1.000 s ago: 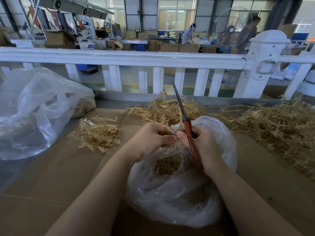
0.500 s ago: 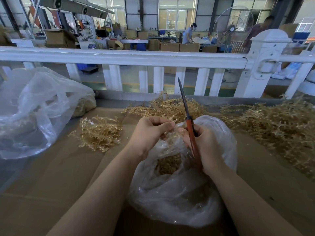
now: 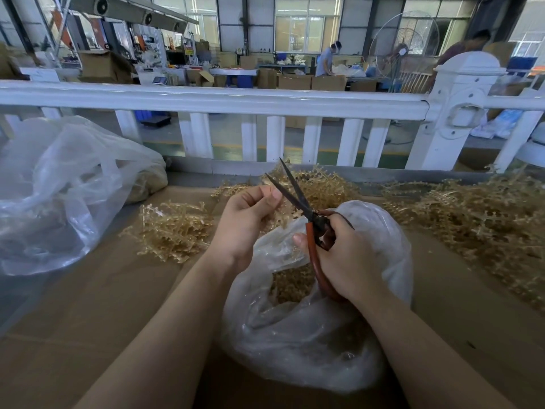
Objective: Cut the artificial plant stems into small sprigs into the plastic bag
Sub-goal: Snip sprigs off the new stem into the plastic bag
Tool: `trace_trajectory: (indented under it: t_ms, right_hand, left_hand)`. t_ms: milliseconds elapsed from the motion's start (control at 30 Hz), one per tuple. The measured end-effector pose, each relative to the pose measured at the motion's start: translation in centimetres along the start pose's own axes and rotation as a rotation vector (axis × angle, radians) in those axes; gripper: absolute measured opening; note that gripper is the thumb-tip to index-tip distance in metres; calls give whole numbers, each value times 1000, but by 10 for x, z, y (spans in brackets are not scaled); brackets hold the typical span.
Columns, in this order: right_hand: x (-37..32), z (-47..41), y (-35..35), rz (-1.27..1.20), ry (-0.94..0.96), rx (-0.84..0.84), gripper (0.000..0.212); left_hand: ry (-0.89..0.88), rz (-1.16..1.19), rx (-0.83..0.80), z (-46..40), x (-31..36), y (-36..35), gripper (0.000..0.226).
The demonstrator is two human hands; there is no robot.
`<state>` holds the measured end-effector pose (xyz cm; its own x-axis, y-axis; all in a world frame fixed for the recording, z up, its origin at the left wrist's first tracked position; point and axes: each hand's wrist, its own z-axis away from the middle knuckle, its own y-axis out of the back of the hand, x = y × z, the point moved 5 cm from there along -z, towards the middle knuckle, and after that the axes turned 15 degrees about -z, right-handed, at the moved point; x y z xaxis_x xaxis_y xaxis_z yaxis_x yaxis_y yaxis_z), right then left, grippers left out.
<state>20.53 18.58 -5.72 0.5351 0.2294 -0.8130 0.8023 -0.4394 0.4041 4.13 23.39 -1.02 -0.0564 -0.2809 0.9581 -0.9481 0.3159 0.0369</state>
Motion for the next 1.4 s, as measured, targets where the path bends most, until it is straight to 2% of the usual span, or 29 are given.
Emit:
trace_trajectory:
  t_ms: [233, 400, 600, 900, 1067, 1300, 1400]
  right_hand:
    - [-4, 0, 4, 125, 68, 10, 62]
    - [-11, 2, 7, 191, 101, 44, 77]
    - [-12, 3, 8, 237, 88, 44, 81]
    - [-13, 4, 6, 198, 108, 29, 76]
    - [-13, 4, 6, 224, 120, 47, 81]
    - [-13, 5, 6, 264, 125, 66, 67]
    - [-13, 4, 7, 265, 114, 69, 68]
  left_hand:
    - [12, -24, -38, 0, -3, 0, 36]
    - [28, -37, -44, 0, -5, 0, 23]
    - [93, 24, -64, -2, -10, -1, 21]
    - [103, -7, -51, -1, -11, 0, 23]
    - [93, -16, -38, -1, -11, 3, 23]
    - [51, -45, -32, 0, -8, 3, 19]
    - [31, -76, -3, -1, -8, 4, 21]
